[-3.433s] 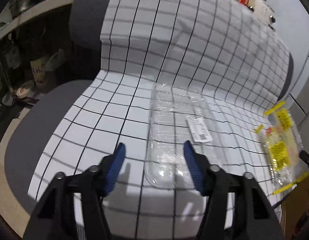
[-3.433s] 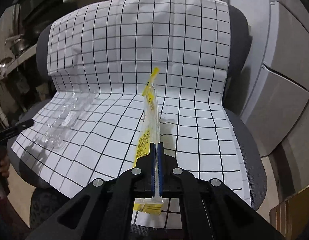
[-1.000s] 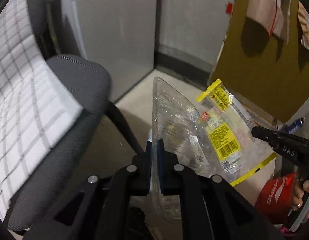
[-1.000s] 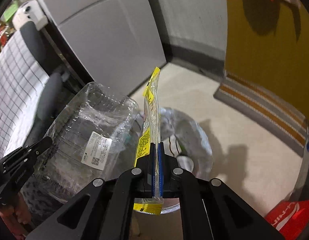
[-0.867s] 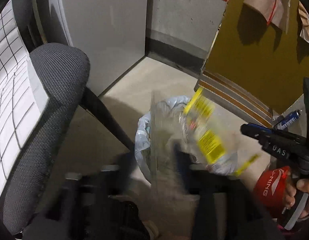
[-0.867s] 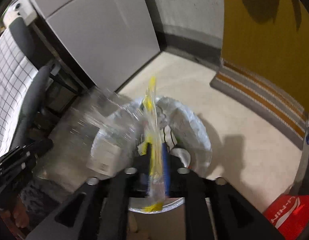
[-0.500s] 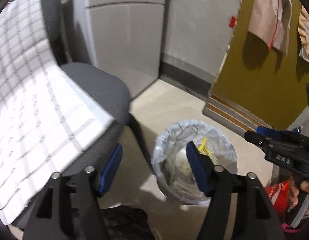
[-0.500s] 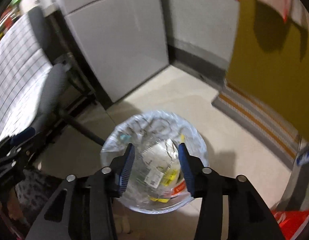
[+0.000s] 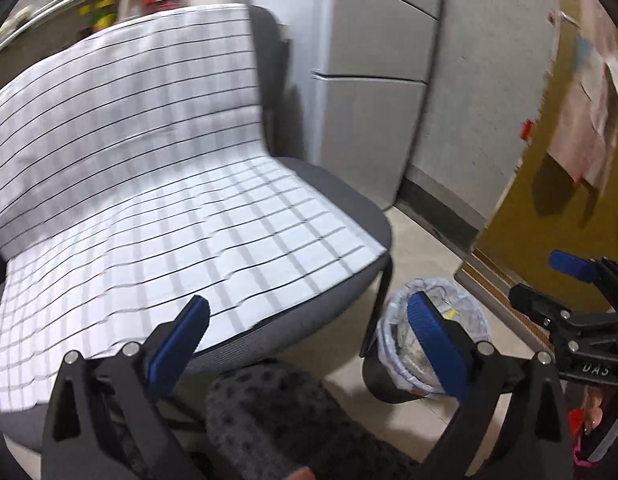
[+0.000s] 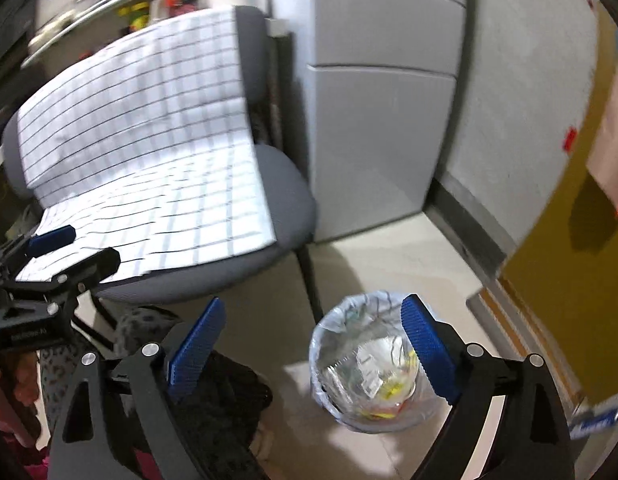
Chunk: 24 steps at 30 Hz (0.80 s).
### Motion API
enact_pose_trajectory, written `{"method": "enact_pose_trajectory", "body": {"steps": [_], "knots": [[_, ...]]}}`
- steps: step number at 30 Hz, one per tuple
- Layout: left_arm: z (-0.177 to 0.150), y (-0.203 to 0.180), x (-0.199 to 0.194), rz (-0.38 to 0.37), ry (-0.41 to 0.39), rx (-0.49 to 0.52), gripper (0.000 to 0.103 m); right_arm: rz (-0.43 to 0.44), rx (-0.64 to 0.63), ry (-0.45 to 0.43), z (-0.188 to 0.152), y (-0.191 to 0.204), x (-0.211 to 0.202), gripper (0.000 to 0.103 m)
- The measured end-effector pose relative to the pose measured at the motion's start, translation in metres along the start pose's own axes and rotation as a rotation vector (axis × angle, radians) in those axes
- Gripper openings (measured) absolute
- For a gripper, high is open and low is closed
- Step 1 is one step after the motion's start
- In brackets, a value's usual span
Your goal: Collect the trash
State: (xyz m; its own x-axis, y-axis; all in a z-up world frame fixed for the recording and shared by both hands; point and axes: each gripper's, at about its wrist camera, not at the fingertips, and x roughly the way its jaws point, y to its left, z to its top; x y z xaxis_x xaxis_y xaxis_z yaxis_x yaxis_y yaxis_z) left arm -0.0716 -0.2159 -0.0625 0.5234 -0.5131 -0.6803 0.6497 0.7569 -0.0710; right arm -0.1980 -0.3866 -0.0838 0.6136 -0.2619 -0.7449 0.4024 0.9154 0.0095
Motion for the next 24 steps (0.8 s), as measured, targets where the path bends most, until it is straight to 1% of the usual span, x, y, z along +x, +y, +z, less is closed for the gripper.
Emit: {"method": "enact_pose_trajectory", "body": {"steps": [4,8,11,15,20,24], "knots": [[-0.007,0.023,-0.024,0.043,0.003,-0.056,0.096,0.036,-0.066,-0.037,0.009,0.022,-0.021,0.090],[-0.018,0.041,-0.046,0.110,0.014,-0.091,0.096,0.059,-0.105,-0.064,0.016,0.041,-0.038,0.090],[-0.025,0.053,-0.060,0.149,0.015,-0.114,0.096,0.071,-0.133,-0.084,0.019,0.051,-0.047,0.090],[-0.030,0.061,-0.076,0.205,0.001,-0.117,0.096,0.088,-0.155,-0.103,0.022,0.062,-0.055,0.090],[-0.033,0.071,-0.086,0.244,-0.014,-0.140,0.096,0.106,-0.164,-0.108,0.023,0.071,-0.057,0.090],[-0.032,0.078,-0.090,0.254,-0.022,-0.158,0.096,0.112,-0.157,-0.109,0.024,0.072,-0.056,0.090]]}}
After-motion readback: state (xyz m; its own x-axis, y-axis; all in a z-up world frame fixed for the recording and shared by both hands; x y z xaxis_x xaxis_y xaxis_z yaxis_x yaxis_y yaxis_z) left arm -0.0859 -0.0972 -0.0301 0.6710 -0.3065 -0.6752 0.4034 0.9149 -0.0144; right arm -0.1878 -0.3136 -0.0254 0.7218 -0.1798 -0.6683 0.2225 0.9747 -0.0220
